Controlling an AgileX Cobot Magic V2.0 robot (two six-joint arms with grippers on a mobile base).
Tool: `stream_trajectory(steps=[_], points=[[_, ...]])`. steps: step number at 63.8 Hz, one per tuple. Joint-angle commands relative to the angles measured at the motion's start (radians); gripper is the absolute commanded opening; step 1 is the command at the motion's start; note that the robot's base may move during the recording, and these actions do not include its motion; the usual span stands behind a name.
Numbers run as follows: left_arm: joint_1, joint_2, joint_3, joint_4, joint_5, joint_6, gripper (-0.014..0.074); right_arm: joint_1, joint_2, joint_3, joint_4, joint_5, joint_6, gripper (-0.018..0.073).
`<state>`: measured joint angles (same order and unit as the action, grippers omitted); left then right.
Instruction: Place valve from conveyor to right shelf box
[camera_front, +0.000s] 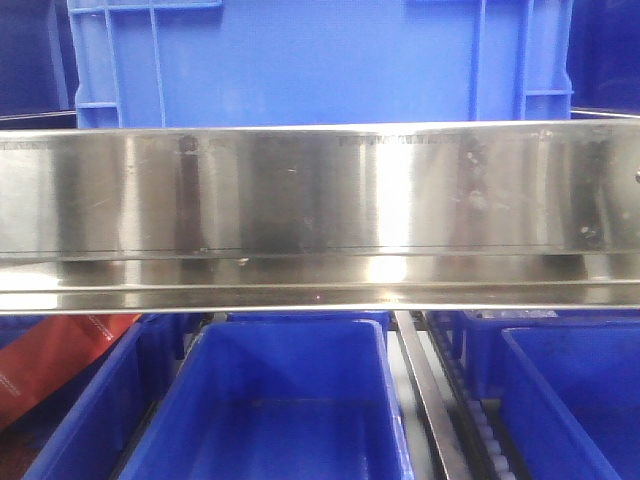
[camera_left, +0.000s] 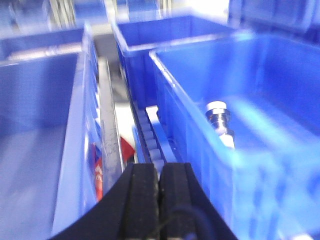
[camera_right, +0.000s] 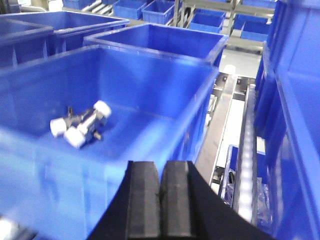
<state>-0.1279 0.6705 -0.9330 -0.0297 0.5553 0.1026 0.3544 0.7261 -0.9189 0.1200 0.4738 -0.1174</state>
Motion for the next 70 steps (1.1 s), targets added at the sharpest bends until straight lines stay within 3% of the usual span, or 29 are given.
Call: stream_trajectory(steps=[1, 12, 26, 70], points=[[0.005, -0.111, 0.111, -0.011, -0.089, -0.008, -0.0111, -0.005, -0.098, 0.117, -0.013, -0.096, -0.006, -0.0159], [0.005, -0.295, 0.337, -0.011, -0.22, -0.008, -0.0111, -0.005, -0.266, 0.313, -0.015, -0.134, -0.006, -0.0159], [0.005, -0.398, 0.527, -0.021, -0.324, -0.009, -0.0111, -0.005, -0.375, 0.466, -0.016, -0.175, -0.006, -0.0159], [0.005, -0.4, 0.548, -0.021, -0.334, -0.009, -0.0111, -0.005, -0.381, 0.489, -0.016, -0.22, -0.006, -0.0162]])
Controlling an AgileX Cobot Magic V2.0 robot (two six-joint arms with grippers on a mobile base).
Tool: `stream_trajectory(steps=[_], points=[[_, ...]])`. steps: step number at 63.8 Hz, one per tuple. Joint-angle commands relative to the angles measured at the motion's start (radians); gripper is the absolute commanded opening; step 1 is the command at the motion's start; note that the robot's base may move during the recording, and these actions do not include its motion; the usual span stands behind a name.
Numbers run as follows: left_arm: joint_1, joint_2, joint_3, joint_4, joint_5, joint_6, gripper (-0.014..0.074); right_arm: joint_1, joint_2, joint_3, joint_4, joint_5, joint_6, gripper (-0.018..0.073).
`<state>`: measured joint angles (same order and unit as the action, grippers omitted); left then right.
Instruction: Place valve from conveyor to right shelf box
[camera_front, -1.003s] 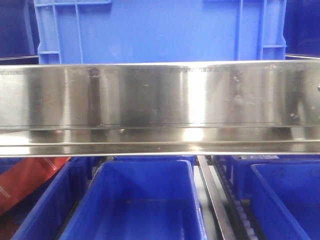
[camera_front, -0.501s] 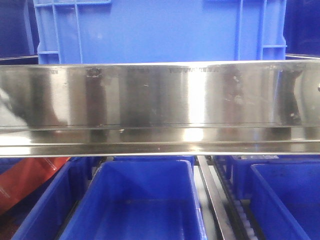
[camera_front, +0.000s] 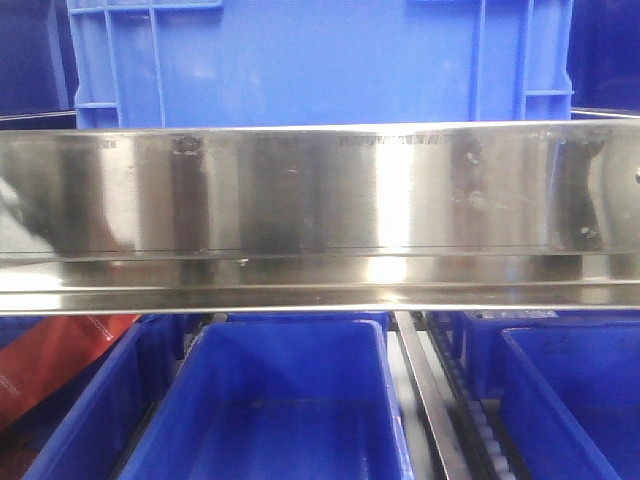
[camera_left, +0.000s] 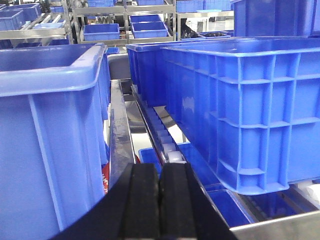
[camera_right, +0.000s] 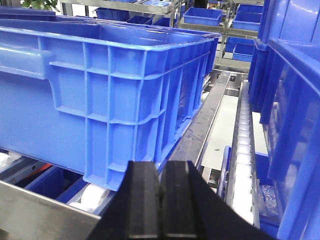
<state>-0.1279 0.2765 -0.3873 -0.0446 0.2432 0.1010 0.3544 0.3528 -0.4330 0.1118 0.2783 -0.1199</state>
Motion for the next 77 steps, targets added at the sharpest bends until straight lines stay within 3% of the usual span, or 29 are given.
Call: stream_trajectory(steps=[1, 19, 36, 42, 56, 58, 77], points=[[0.005, -0.006, 0.003, -0.006, -0.022, -0.008, -0.0111, -0.005, -0.008, 0.003, -0.008, -0.024, -0.003, -0.0162], [0.011, -0.013, 0.025, -0.006, -0.024, -0.008, -0.0111, -0.005, -0.008, 0.003, -0.008, -0.024, -0.003, -0.0162], [0.167, -0.142, 0.171, -0.034, -0.078, -0.008, -0.0111, -0.005, -0.008, 0.003, -0.008, -0.024, -0.003, -0.0162], [0.192, -0.198, 0.242, -0.034, -0.118, -0.008, -0.0111, -0.005, -0.008, 0.003, -0.008, -0.024, -0.003, -0.0162], [0.192, -0.277, 0.387, -0.042, -0.283, -0.008, -0.0111, -0.005, -0.008, 0.003, -0.008, -0.024, -0.003, -0.0162], [0.192, -0.277, 0.387, -0.042, -0.243, -0.008, -0.0111, -0.005, -0.008, 0.003, -0.008, -0.024, -0.003, -0.0162], [0.192, -0.277, 0.387, -0.042, -0.266, -0.008, -0.0111, -0.005, -0.008, 0.003, -0.008, -0.024, -0.003, -0.0162]])
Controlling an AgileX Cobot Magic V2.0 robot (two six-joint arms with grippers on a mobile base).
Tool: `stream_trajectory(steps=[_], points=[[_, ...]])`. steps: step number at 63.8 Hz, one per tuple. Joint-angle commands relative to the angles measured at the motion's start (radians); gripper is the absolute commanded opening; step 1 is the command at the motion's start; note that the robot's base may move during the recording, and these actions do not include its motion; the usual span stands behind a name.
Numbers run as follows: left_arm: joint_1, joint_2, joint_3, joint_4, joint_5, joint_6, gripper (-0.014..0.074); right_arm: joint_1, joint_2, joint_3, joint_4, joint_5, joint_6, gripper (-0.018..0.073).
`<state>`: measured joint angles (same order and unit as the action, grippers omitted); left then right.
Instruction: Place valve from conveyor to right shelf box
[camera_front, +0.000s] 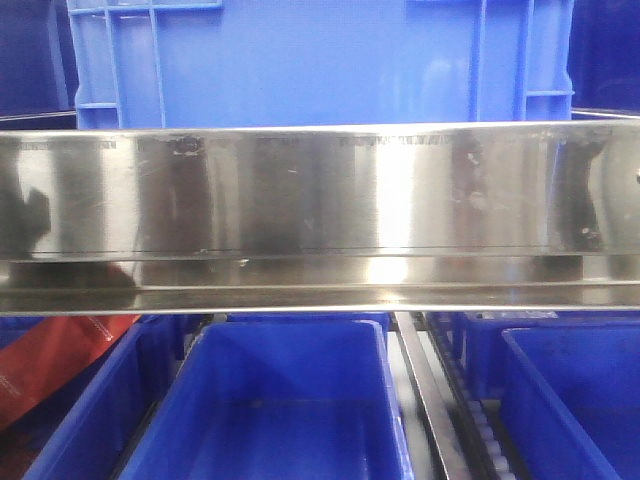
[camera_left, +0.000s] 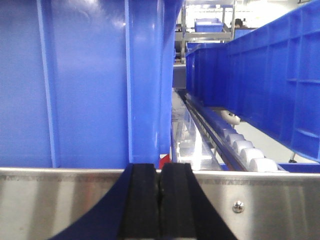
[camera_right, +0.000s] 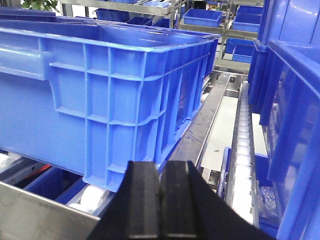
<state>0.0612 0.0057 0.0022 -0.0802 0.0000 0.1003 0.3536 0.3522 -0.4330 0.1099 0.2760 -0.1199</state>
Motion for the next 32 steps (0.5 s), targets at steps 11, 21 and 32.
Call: stream_trajectory(steps=[11, 21, 32], points=[[0.003, -0.006, -0.002, -0.007, -0.023, -0.007, -0.0111, -0.004, -0.007, 0.003, -0.006, -0.022, -0.003, -0.0162], [0.003, -0.006, -0.002, -0.007, -0.023, -0.007, -0.0111, -0.004, -0.007, 0.003, -0.006, -0.022, -0.003, -0.0162], [0.003, -0.006, -0.002, -0.007, -0.023, -0.007, -0.0111, -0.004, -0.007, 0.003, -0.006, -0.022, -0.003, -0.0162]])
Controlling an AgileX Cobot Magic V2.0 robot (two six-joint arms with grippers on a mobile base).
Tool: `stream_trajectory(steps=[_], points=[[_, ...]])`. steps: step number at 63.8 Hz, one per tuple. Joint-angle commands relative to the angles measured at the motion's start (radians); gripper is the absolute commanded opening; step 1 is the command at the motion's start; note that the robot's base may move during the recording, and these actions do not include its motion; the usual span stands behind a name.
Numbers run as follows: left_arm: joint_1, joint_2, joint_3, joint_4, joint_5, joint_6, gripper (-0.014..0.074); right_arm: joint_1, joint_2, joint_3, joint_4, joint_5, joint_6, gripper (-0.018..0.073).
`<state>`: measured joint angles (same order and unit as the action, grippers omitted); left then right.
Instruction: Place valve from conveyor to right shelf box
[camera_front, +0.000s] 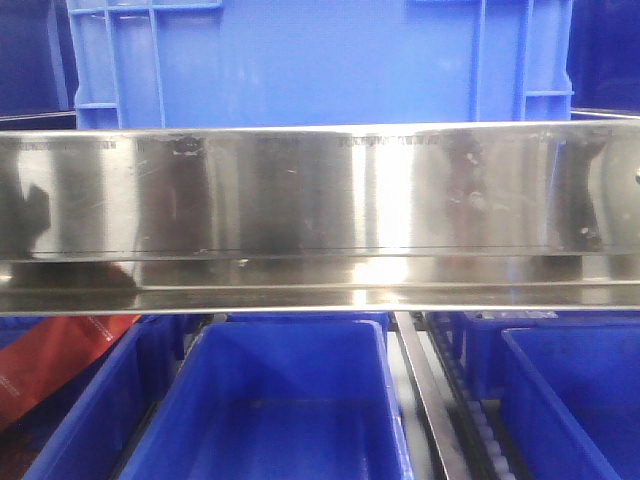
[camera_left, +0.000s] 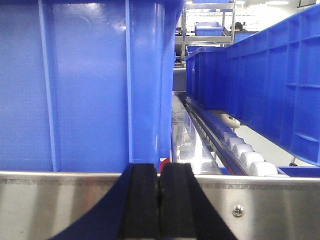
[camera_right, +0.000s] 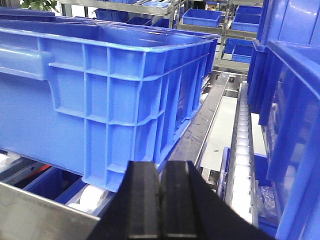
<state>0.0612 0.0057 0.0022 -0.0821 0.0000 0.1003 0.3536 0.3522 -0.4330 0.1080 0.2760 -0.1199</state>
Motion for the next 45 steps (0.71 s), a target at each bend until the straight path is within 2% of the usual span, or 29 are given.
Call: stream_trajectory(steps=[1, 14, 19, 25, 33, 39, 45], points=[[0.003, -0.006, -0.002, -0.005, -0.023, -0.007, -0.0111, -0.004, -0.007, 0.003, -0.004, -0.022, -0.003, -0.0162], [0.003, -0.006, -0.002, -0.005, -0.023, -0.007, -0.0111, -0.006, -0.013, 0.008, -0.004, -0.017, -0.003, -0.0162], [0.003, -0.006, -0.002, -0.005, -0.023, -0.007, -0.0111, -0.033, -0.031, 0.017, -0.004, -0.02, -0.003, -0.0162], [0.003, -0.006, -0.002, -0.005, -0.023, -0.007, -0.0111, -0.106, -0.066, 0.036, -0.004, -0.016, -0.003, -0.0162], [0.003, -0.006, -0.002, -0.005, -0.023, -0.007, -0.0111, -0.24, -0.127, 0.087, -0.004, -0.016, -0.001, -0.0162], [0.003, -0.006, -0.002, -0.005, -0.023, -0.007, -0.0111, -0.317, -0.172, 0.136, -0.004, -0.016, 0.057, -0.0162], [0.003, -0.006, -0.002, -0.005, -0.023, -0.007, -0.0111, -0.362, -0.217, 0.199, -0.004, -0.026, 0.076, -0.0162]])
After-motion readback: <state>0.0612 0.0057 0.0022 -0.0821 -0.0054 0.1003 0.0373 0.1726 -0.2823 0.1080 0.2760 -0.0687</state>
